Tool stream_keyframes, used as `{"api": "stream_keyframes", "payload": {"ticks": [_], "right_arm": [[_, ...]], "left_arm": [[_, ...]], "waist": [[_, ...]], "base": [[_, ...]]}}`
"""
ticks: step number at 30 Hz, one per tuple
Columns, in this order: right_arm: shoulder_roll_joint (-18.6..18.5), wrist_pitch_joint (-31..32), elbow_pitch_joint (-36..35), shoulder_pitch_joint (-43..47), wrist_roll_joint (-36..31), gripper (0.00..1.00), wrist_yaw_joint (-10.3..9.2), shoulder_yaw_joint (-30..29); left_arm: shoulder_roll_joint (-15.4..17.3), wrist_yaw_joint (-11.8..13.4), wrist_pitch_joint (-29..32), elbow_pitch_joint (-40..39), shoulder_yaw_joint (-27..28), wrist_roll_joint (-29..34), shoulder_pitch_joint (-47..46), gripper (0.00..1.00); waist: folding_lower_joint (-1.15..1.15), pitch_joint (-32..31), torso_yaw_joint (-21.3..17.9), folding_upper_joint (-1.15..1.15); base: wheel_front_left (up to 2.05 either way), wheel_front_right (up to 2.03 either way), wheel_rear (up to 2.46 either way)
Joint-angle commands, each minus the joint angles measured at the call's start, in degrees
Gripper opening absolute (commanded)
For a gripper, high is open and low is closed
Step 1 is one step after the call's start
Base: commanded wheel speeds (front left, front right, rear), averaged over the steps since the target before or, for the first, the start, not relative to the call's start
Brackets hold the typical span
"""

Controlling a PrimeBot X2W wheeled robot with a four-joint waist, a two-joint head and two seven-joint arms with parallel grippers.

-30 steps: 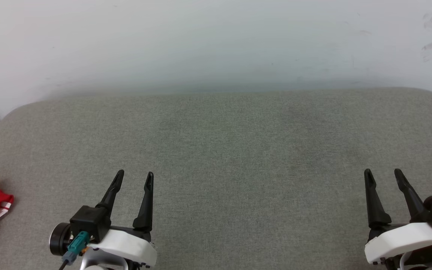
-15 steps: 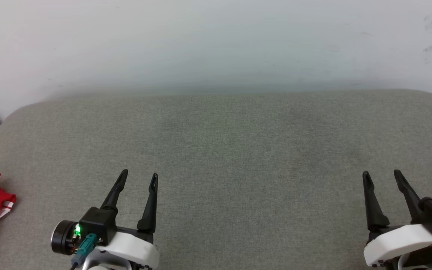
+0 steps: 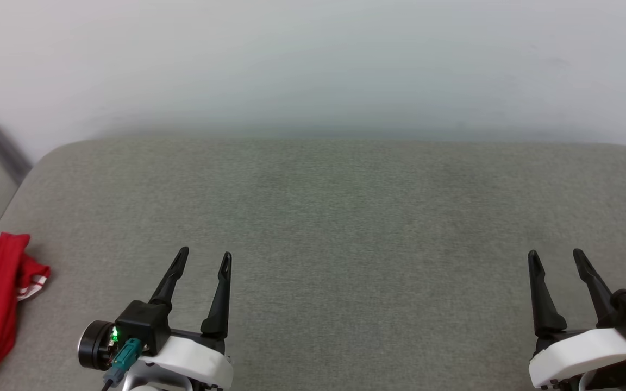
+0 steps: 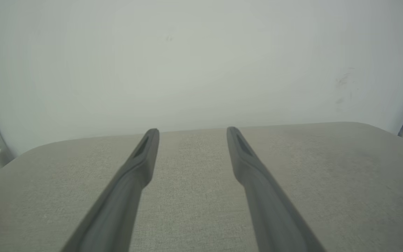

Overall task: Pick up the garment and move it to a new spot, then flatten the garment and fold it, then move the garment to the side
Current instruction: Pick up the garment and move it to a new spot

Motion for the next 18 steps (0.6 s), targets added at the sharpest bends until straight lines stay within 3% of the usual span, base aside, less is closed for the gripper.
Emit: {"api": "stream_keyframes", "payload": {"ticks": [1,18], "right_arm": [[0.00,-0.01,-0.40,0.59,-0.38,1.00,0.00,0.36],[0.00,0.25,-0.63,-0.30,-1.60,1.00,0.00,5.63]], "left_arm": [[-0.14,0.03,-0.15,0.06,0.15,0.01,-0.48,1.00],[0.22,0.09,-0.15,1.21,3.37,1.62,0.52,1.00]], "waist": [[0.00,-0.34,1.56,0.00],[0.00,-1.51,17.88,0.00]], "base": [[0.00,0.00,0.00],[0.00,0.00,0.00]]}}
